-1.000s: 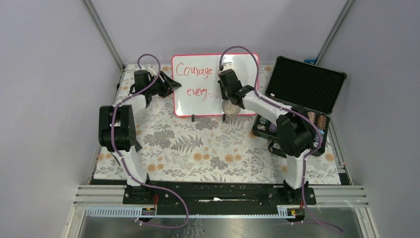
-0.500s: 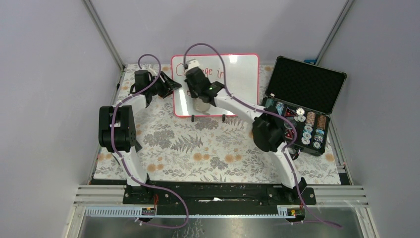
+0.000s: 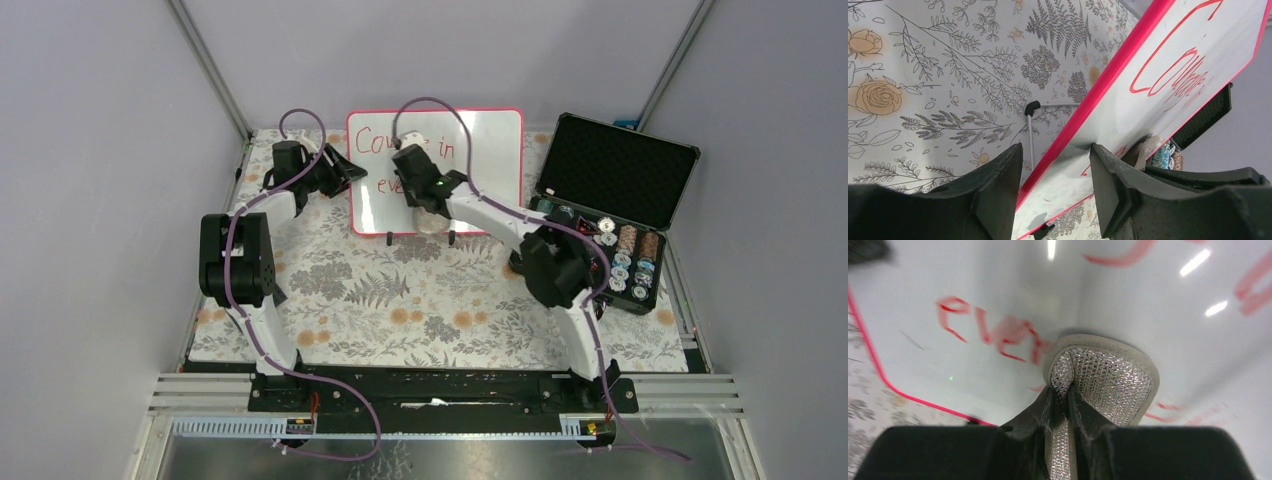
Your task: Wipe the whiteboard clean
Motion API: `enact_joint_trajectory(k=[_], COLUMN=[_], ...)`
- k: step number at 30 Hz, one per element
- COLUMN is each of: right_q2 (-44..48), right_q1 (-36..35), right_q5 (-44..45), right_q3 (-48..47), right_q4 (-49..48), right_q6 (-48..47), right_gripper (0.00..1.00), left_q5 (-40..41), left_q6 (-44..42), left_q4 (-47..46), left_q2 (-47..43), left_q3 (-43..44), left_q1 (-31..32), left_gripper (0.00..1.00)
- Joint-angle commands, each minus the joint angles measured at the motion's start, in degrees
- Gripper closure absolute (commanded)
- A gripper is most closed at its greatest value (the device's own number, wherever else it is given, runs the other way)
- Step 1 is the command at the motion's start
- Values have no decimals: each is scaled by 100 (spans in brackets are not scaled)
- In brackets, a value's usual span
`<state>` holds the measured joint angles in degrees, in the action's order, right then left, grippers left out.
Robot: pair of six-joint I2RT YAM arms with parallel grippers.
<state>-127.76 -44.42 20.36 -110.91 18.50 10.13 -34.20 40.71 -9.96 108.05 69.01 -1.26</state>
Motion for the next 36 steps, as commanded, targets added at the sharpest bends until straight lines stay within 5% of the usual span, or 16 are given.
enact_joint_trajectory(k=[1,9,26,31,36], right_q2=[1168,1372,-712,-229,819], right_q1=[723,976,35,114,592], right_q5=[316,-11,-1112,-475,-329], right_q3=[1538,1813,-1816,-1167,753], right_q4=[-648,-777,494,446,-466], right_q6=[226,275,609,414,392], right_gripper=[100,100,100,100,100], left_q5=[104,23,12,8,41], left_q6=[-100,33,20,42,42], left_q4=[-128,-256,-254,-257,-246], left_q2=[-233,-205,-245,-212,-223], left_q3=[87,38,37,54,43], left_q1=[40,36,42,42,40], left_gripper=[47,48,49,49,49])
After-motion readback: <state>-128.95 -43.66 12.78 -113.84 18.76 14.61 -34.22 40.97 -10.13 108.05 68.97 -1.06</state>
